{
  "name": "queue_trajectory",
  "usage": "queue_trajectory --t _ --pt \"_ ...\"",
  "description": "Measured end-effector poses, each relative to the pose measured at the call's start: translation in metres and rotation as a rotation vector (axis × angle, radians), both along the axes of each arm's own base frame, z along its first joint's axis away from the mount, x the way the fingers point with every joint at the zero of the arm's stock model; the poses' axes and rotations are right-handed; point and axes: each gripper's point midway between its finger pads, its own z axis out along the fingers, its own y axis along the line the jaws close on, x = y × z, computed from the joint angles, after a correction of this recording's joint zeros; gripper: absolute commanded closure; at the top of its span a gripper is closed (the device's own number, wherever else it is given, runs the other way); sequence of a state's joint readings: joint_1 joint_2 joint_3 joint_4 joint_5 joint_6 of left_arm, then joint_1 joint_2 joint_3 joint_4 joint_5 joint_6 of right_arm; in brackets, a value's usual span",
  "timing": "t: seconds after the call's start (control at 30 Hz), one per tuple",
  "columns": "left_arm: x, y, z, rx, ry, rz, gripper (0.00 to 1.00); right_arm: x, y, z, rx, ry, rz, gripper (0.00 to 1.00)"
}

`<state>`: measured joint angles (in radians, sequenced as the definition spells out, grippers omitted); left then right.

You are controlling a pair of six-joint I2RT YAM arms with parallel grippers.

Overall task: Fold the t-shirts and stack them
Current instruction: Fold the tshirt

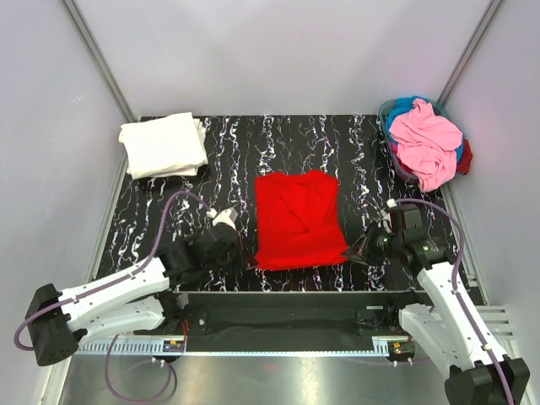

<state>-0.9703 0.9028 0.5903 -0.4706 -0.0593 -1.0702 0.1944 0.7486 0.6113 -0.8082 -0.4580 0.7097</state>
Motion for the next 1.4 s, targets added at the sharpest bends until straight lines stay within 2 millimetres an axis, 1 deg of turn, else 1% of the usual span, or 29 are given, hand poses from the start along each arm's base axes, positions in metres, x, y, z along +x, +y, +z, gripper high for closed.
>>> queue_trajectory --t 0.07,0.13,0.23,0.3,0.37,0.53,0.63,0.73,0.83,0.97,1.07,1.17,1.2,1.23,1.27,1.3,1.33,1.37,1.4 --pt "0.002 0.004 0.005 0.022 0.0 0.017 0.99 -0.001 0.0 0.005 -0.003 0.018 -0.002 1.0" --pt "0.008 0.003 0.017 0.028 -0.018 0.032 0.99 0.002 0.0 0.01 -0.013 0.04 -0.002 1.0" --pt "0.02 -0.002 0.038 0.04 -0.048 0.047 0.99 0.015 -0.002 0.015 -0.043 0.054 -0.008 1.0" --pt "0.03 -0.006 0.046 0.049 -0.062 0.052 0.99 0.021 -0.003 0.019 -0.056 0.05 -0.013 1.0" --pt "0.04 -0.007 0.048 0.063 -0.067 0.063 0.99 0.027 -0.003 0.022 -0.065 0.044 -0.016 1.0" --pt "0.062 0.0 0.039 0.126 -0.047 0.08 0.99 0.034 -0.003 0.021 -0.076 0.069 -0.013 1.0" --pt "0.078 0.0 0.036 0.149 -0.034 0.08 0.99 0.048 -0.003 0.019 -0.104 0.093 -0.019 1.0" --pt "0.101 0.0 0.039 0.165 -0.024 0.087 1.0 0.072 -0.003 0.022 -0.135 0.097 -0.018 1.0" --pt "0.131 0.0 0.041 0.178 -0.019 0.094 1.0 0.105 -0.002 0.029 -0.168 0.078 -0.013 1.0" --pt "0.162 0.002 0.046 0.191 -0.018 0.096 1.0 0.149 -0.001 0.037 -0.216 0.046 -0.013 1.0" --pt "0.191 0.002 0.054 0.198 -0.029 0.097 1.0 0.181 -0.001 0.039 -0.255 0.03 -0.014 1.0" --pt "0.227 0.002 0.061 0.195 -0.042 0.101 1.0 0.217 0.0 0.034 -0.282 0.025 -0.015 1.0" --pt "0.239 0.003 0.059 0.196 -0.038 0.105 0.98 0.228 0.001 0.03 -0.287 0.033 -0.014 1.0" --pt "0.251 0.004 0.057 0.198 -0.034 0.105 0.93 0.24 0.003 0.024 -0.291 0.043 -0.01 0.99" --pt "0.26 0.006 0.053 0.201 -0.029 0.106 0.86 0.25 0.004 0.018 -0.295 0.048 -0.006 0.75" --pt "0.272 0.008 0.046 0.207 -0.018 0.106 0.6 0.262 0.005 0.01 -0.296 0.063 -0.005 0.5" --pt "0.283 0.01 0.038 0.217 -0.007 0.101 0.45 0.274 0.006 0.0 -0.3 0.075 -0.004 0.3" --pt "0.294 0.012 0.029 0.222 0.009 0.101 0.37 0.286 0.006 -0.009 -0.304 0.086 0.001 0.09" --pt "0.304 0.014 0.017 0.227 0.035 0.101 0.36 0.299 0.005 -0.018 -0.309 0.098 0.001 0.06"
